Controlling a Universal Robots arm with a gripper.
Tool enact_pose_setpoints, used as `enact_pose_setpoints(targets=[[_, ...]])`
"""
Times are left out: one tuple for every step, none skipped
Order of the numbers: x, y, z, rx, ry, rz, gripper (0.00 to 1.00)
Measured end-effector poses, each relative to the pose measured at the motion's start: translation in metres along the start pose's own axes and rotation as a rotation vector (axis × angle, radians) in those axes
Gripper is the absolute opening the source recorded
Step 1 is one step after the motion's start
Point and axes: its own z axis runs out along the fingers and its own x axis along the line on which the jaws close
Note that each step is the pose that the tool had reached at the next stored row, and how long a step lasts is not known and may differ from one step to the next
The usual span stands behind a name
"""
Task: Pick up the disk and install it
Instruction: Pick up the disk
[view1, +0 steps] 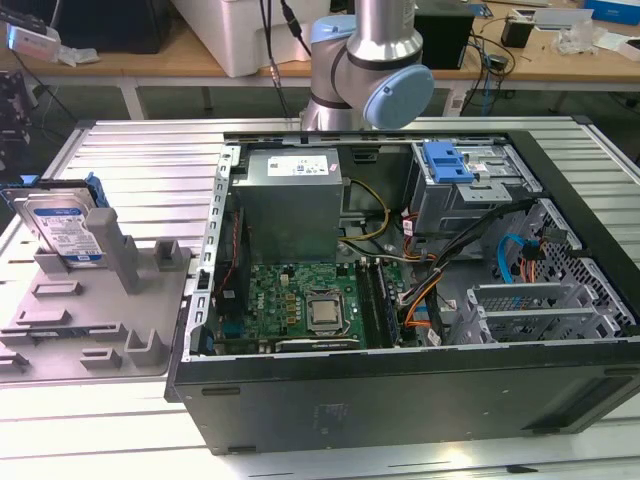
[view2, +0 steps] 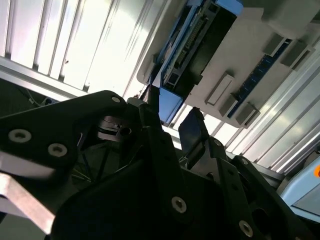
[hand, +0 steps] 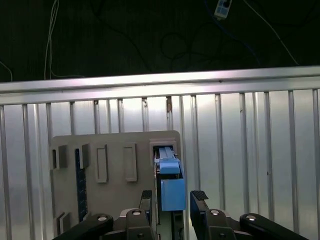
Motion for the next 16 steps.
enact_pose_setpoints(targets=[[0.0,0.0003,0.0012,-0.0001,0.0,0.0,0.44],[0.0,0.0005,0.0021,0.0,0.0,0.0,0.44],[0.0,0.0008,0.003,0.0,0.0,0.0,0.44],[-0.0001,0.0014,0.0053,0.0,0.0,0.0,0.44],[-0.0001,0.0017,0.0065,0.0,0.0,0.0,0.44],[-0.0001,0.0018,0.0074,0.0,0.0,0.0,0.44],[-0.0001,0.002,0.0096,0.0001,0.0,0.0,0.44],[-0.0002,0.0021,0.011,0.0,0.0,0.0,0.44],[-0.0002,0.0021,0.0121,0.0,0.0,0.0,0.44],[-0.0002,0.0021,0.0126,0.0,0.0,0.0,0.44],[-0.0002,0.0021,0.0133,0.0,0.0,0.0,0.44],[-0.0003,0.0022,0.0142,0.0,0.0,0.0,0.44],[-0.0003,0.0022,0.0148,0.0,0.0,0.0,0.44],[-0.0003,0.0022,0.0158,0.0,0.0,0.0,0.44],[-0.0003,0.0022,0.0171,0.0,0.0,0.0,0.44],[-0.0003,0.0022,0.0184,0.0,0.0,0.0,0.44]])
